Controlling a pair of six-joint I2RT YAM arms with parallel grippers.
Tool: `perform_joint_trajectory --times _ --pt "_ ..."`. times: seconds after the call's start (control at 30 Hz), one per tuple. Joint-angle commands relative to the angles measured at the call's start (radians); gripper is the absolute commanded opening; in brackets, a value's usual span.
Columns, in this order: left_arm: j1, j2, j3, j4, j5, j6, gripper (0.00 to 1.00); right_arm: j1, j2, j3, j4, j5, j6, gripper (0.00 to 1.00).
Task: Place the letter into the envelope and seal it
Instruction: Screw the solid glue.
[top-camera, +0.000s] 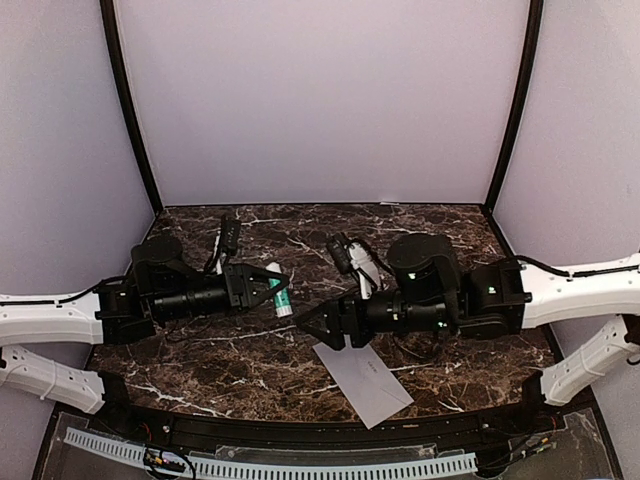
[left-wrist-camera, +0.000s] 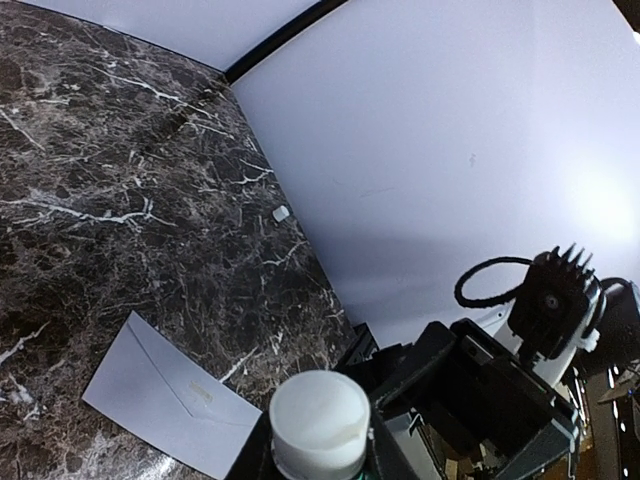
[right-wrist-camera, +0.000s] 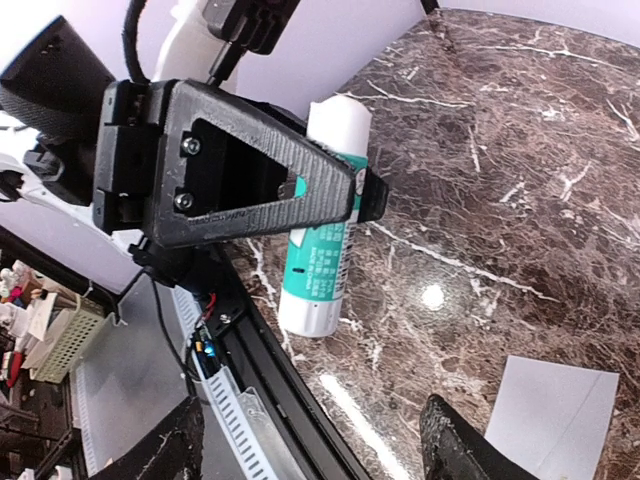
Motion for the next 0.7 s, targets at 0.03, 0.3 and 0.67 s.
perform_joint_trajectory --times 0.03,0.3,0.67 --pt "0.004 -0.049 -0.004 0.075 0.154 0.070 0.00 -0.033 -0.120 -0.147 0.331 -0.193 0.029 0.73" --pt "0.005 -0.053 -0.018 0.390 0.370 0.029 0.00 -0.070 -0.172 -0.264 0.697 -0.339 0.120 0.77" --pt "0.003 -0.035 -0.008 0.511 0.456 0.004 0.00 -0.032 -0.025 -0.141 0.688 -0.419 0.107 0.68"
